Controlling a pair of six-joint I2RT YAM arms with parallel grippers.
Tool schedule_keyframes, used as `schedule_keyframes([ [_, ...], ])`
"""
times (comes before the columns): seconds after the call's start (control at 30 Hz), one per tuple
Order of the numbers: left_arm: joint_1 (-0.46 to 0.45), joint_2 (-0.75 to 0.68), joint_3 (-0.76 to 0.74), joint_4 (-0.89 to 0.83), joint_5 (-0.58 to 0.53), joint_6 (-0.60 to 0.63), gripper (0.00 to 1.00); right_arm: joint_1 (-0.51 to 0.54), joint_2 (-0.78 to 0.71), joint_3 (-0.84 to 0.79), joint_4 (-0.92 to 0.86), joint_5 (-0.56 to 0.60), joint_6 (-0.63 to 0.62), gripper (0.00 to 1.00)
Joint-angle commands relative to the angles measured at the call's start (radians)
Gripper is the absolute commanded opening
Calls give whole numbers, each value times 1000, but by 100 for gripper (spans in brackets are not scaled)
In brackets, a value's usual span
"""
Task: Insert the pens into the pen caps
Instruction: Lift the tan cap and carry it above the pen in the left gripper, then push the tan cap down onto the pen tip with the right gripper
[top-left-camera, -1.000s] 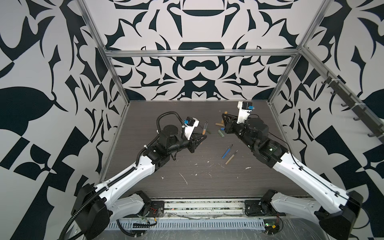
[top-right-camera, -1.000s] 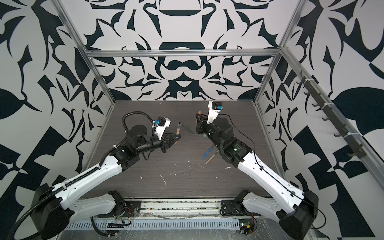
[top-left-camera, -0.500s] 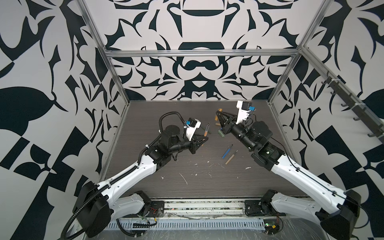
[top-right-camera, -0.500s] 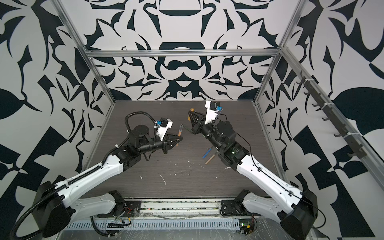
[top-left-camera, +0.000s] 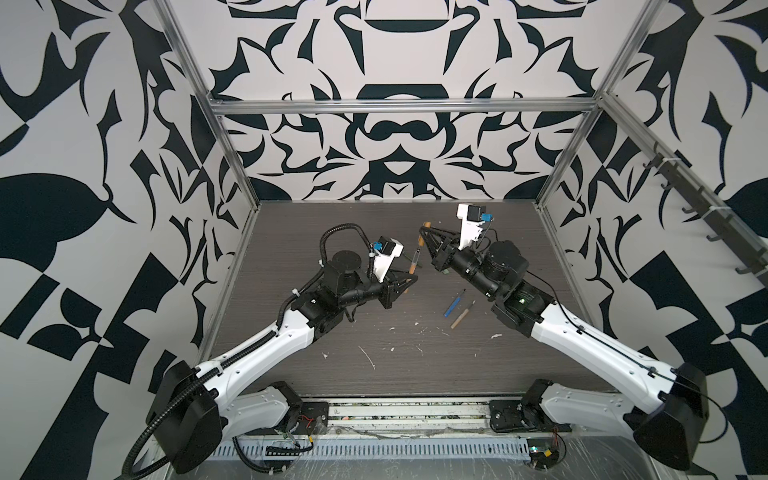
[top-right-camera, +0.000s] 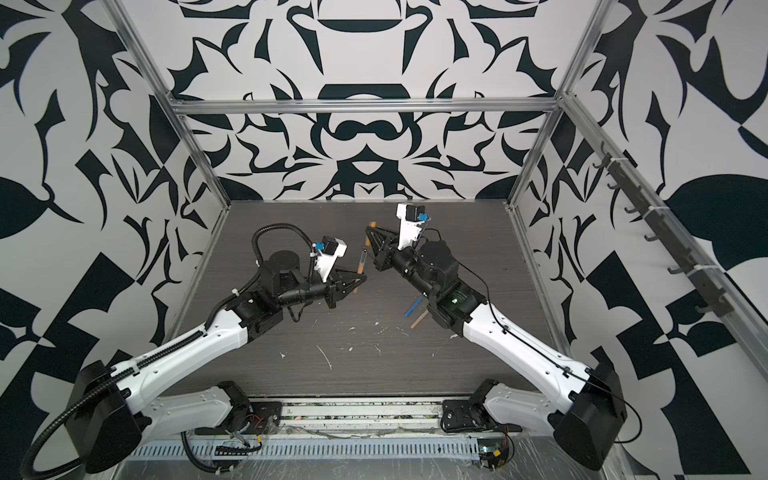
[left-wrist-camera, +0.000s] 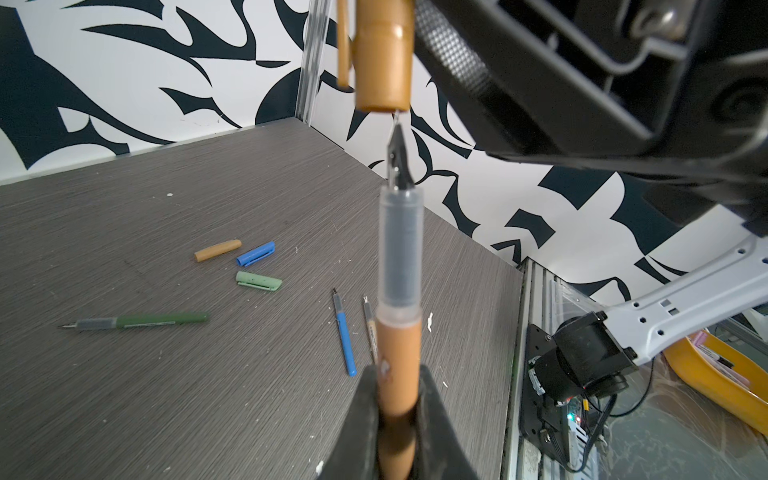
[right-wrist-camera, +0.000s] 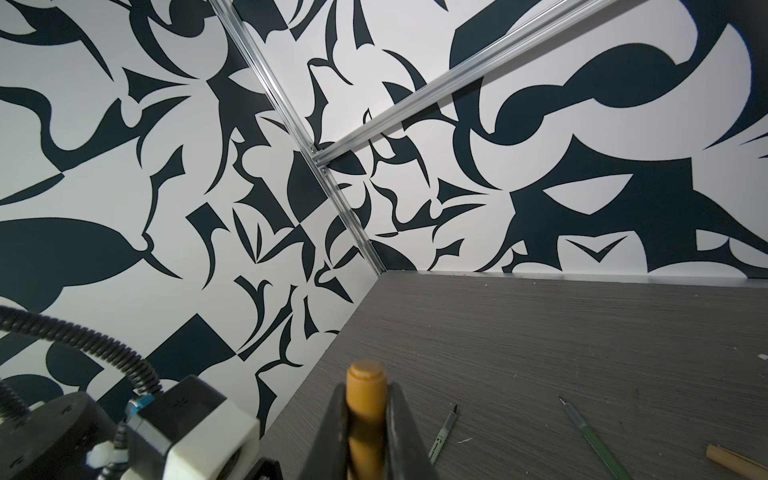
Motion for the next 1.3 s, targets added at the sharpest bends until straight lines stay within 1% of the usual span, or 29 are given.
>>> schedule_keyframes([
  [0.0, -6, -2, 26, 12, 10, 0, 15, 9, -25, 38, 52, -10, 13, 6],
  [0.23, -7, 5, 26, 11, 10, 0, 15, 11, -41, 27, 57, 5, 3, 6],
  [0.3, -9, 5, 25, 12, 10, -1, 15, 10, -46, 40, 31, 12, -8, 6],
  [0.8, -10, 1, 23, 14, 2, -4, 15, 18, -25, 19, -5, -33, 29, 5],
  [1.07, -10, -14, -8, 79, -10, -59, 15, 37, -31, -45, 38, -31, 65, 5],
  [1.27, -9, -31, -25, 116, -18, -76, 14, 55, -28, -74, 54, -34, 68, 6],
])
